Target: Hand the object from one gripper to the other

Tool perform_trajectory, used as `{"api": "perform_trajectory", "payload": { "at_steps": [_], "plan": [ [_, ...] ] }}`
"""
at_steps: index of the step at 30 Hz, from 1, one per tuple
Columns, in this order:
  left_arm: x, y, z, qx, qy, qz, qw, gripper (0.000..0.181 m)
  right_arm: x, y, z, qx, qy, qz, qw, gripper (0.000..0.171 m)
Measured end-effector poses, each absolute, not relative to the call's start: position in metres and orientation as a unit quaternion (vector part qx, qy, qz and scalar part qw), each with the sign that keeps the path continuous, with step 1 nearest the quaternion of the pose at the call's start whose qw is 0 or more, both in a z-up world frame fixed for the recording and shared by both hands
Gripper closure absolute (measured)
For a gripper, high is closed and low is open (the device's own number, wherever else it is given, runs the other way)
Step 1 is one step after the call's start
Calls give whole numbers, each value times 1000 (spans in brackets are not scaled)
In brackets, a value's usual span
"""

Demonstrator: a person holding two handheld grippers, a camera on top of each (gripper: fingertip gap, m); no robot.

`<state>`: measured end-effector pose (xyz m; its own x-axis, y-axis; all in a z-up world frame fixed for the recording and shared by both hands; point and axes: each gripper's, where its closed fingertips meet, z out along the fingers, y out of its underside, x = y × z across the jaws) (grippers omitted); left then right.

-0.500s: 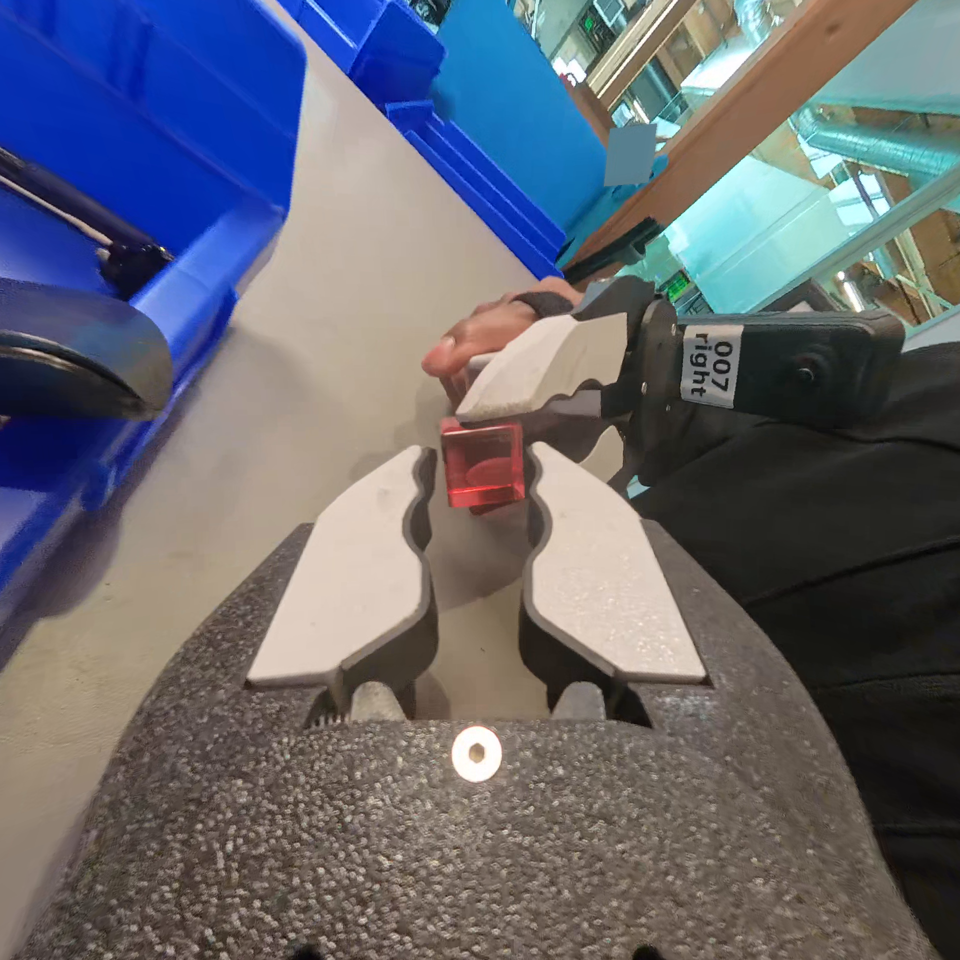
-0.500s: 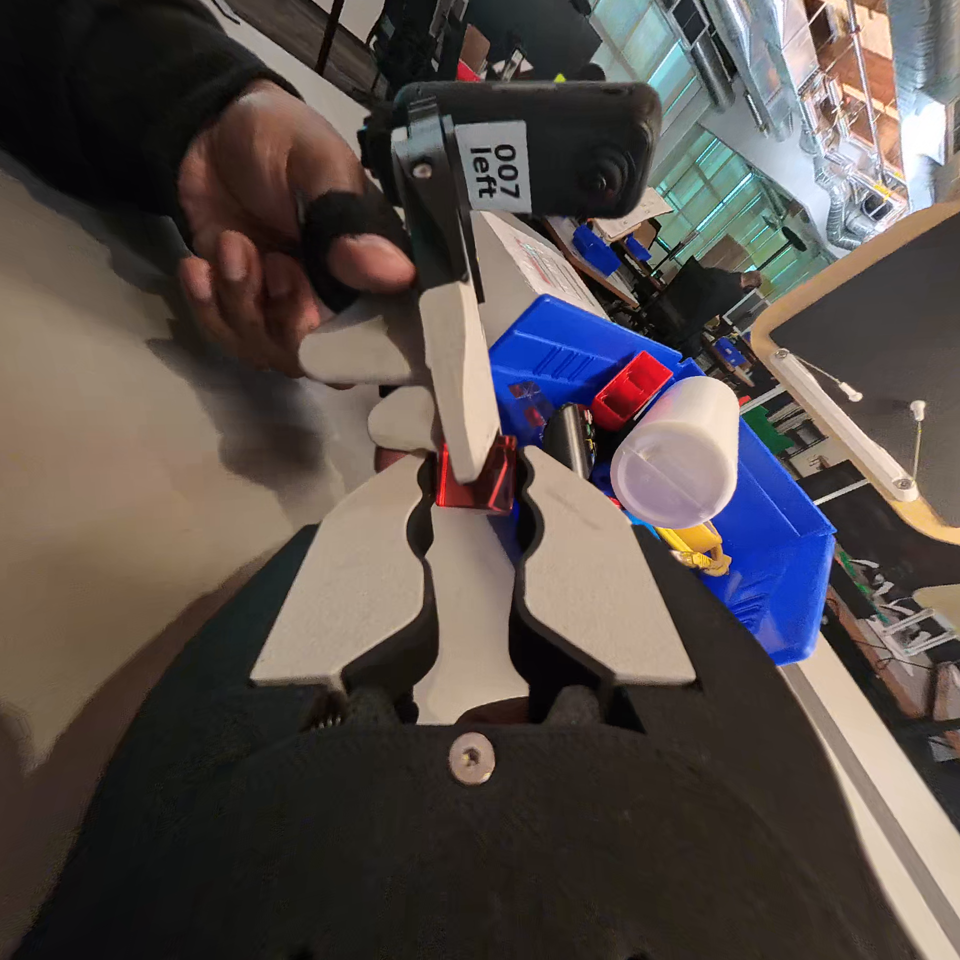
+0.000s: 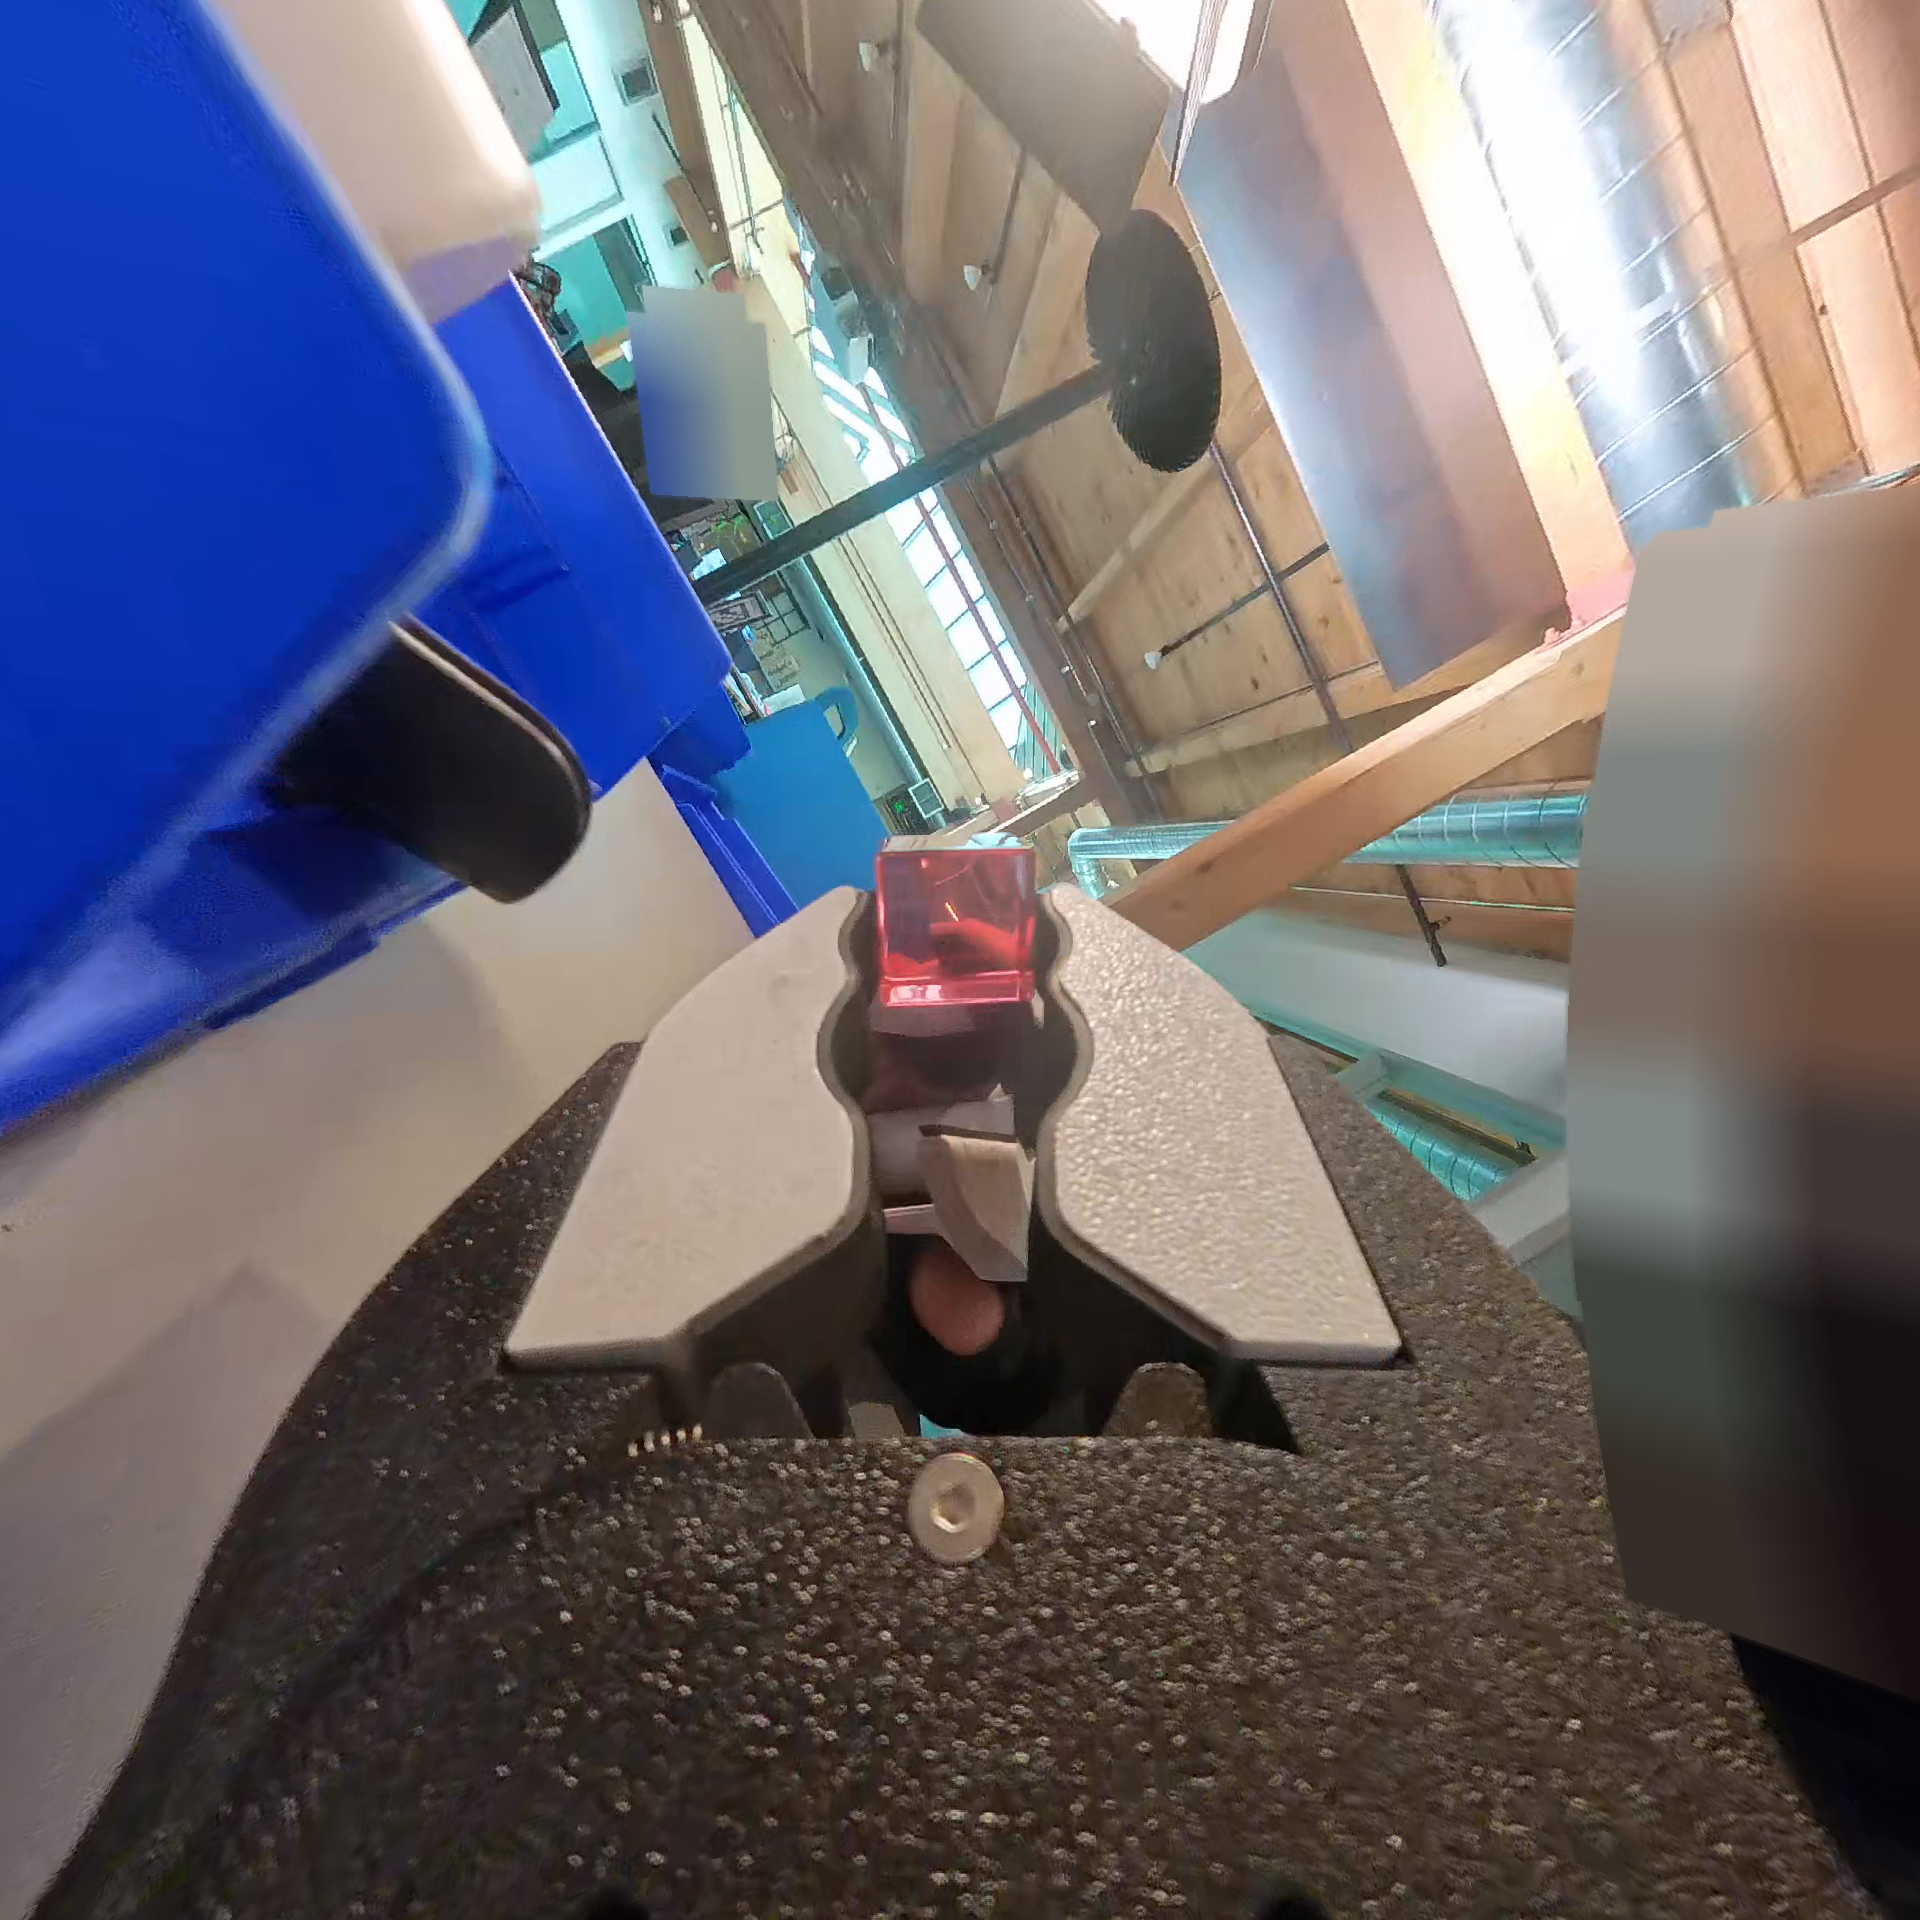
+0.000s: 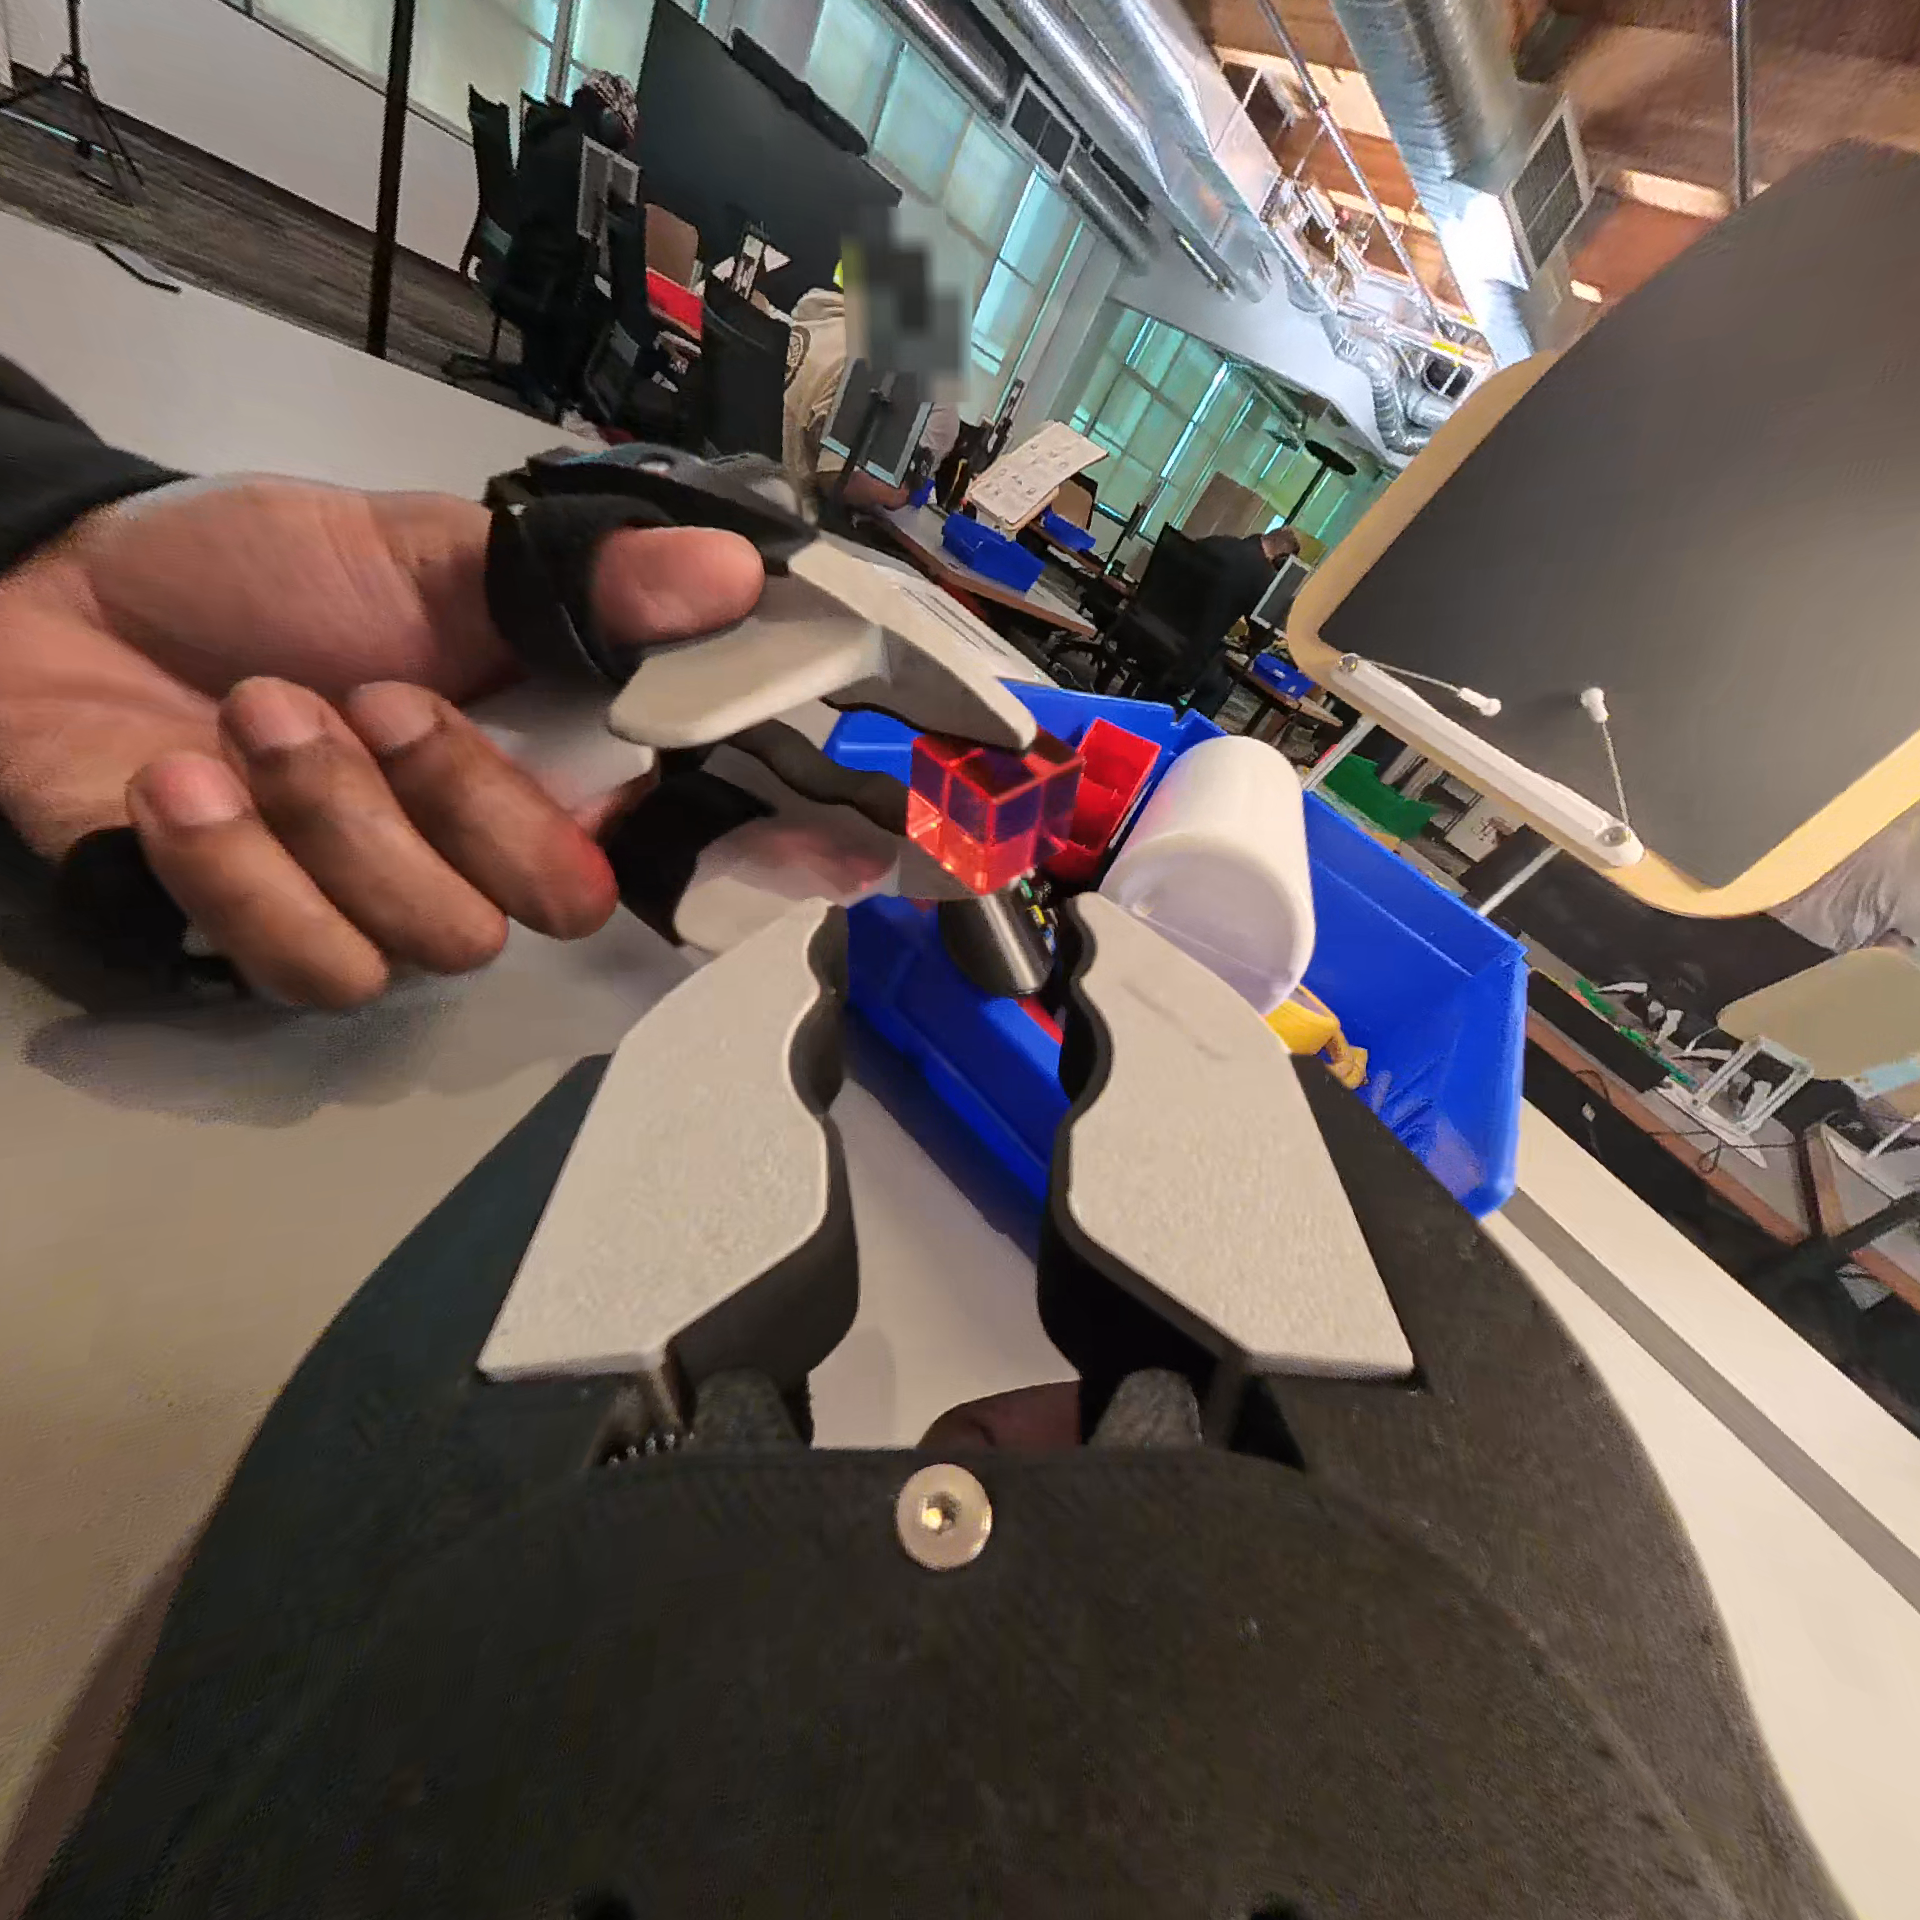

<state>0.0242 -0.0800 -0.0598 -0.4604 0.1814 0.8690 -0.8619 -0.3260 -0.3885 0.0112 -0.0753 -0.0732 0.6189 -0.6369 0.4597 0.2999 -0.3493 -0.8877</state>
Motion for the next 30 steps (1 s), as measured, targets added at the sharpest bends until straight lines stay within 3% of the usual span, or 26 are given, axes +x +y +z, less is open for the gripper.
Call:
{"api": "perform_trajectory", "payload": {
  "at_steps": [7, 13, 16, 18, 26, 30],
  "plan": [
    [0, -100, -75, 360, -497, 694, 376, 153, 13, -68, -81, -719, 117, -424, 539, 127],
    [-7, -104, -77, 335, -537, 678, 373, 152, 13, -75, -79, -722, 100, -415, 544, 144],
    [-5, -99, -69, 294, -574, 690, 328, 137, 11, -77, -80, -731, 103, -379, 558, 144],
    [-1, -93, -63, 253, -609, 706, 259, 125, 10, -78, -81, -736, 118, -332, 578, 145],
    [-3, -76, -74, -72, -737, 648, -175, 117, 1, -75, -86, -723, 226, -41, 651, 144],
    [-8, -77, -95, -193, -734, 572, -312, 115, -9, -72, -91, -714, 248, 74, 650, 145]
  ]
}}
